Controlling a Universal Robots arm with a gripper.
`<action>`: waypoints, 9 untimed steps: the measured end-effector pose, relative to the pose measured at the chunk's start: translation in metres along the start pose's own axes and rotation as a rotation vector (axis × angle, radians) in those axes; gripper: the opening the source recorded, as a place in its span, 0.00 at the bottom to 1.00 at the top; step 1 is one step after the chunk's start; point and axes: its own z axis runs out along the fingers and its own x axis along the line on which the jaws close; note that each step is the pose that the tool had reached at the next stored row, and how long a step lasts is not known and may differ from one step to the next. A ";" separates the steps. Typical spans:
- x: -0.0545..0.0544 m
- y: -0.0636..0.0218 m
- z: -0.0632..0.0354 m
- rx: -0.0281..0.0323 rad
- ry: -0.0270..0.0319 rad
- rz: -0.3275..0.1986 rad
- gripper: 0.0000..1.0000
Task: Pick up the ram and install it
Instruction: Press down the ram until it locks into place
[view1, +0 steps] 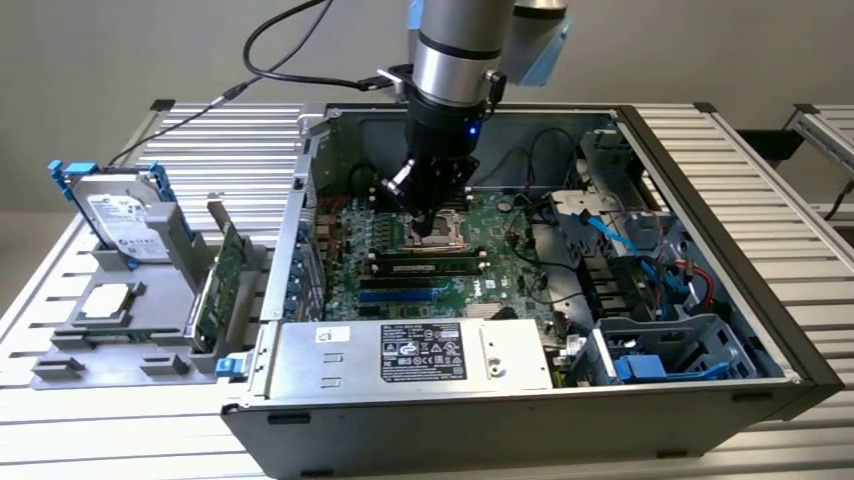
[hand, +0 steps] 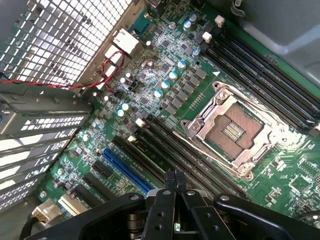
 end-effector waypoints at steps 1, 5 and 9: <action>0.000 0.0000 -0.0001 0.0007 -0.0027 0.009 0.11; 0.000 0.0001 -0.0001 0.0029 -0.0142 0.051 0.11; 0.000 0.0002 -0.0002 0.0035 -0.0238 0.095 0.11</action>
